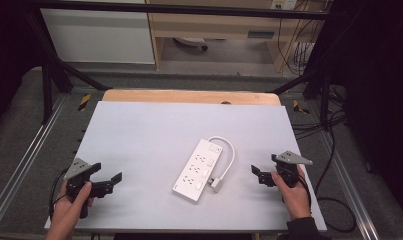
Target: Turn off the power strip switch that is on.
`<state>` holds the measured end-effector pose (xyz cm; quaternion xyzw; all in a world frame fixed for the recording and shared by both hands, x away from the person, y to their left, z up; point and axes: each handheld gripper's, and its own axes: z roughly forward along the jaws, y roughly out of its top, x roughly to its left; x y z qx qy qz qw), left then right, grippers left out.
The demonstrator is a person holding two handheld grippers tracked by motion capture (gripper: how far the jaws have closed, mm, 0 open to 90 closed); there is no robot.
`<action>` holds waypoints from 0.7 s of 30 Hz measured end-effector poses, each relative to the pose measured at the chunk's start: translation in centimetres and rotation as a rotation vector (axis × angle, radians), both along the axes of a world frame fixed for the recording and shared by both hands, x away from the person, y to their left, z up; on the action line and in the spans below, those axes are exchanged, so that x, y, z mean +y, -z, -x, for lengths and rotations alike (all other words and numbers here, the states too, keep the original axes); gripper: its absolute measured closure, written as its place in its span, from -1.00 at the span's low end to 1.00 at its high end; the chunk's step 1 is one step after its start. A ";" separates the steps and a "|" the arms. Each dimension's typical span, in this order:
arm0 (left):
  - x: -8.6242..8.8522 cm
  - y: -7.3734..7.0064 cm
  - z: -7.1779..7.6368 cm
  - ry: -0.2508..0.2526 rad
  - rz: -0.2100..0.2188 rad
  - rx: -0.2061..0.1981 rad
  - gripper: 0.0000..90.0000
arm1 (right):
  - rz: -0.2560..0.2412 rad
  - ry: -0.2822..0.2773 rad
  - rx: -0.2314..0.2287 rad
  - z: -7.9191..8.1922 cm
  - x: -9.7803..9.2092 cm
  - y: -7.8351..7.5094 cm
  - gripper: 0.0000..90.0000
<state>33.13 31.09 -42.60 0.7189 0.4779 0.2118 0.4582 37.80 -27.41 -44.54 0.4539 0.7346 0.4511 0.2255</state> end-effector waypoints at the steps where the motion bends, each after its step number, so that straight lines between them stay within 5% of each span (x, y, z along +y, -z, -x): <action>1: 0.0 0.0 0.0 0.001 0.001 -0.002 -0.82 | -0.007 -0.002 0.000 0.1 0.1 -0.1 -0.87; 9: -0.6 0.1 -0.2 0.025 -0.002 0.005 -0.82 | -0.016 -0.014 -0.012 0.5 0.8 -0.5 -0.87; 13: -0.4 0.0 0.0 0.025 0.003 0.002 -0.82 | 0.033 0.045 -0.013 0.3 1.3 -0.8 -0.88; 17: -0.4 0.0 0.2 0.027 -0.001 0.009 -0.82 | 0.027 0.034 0.000 0.4 1.7 -1.0 -0.89; 21: -0.3 -0.5 0.5 0.037 0.033 -0.003 -0.82 | 0.029 0.032 -0.027 0.8 1.9 -1.3 -0.87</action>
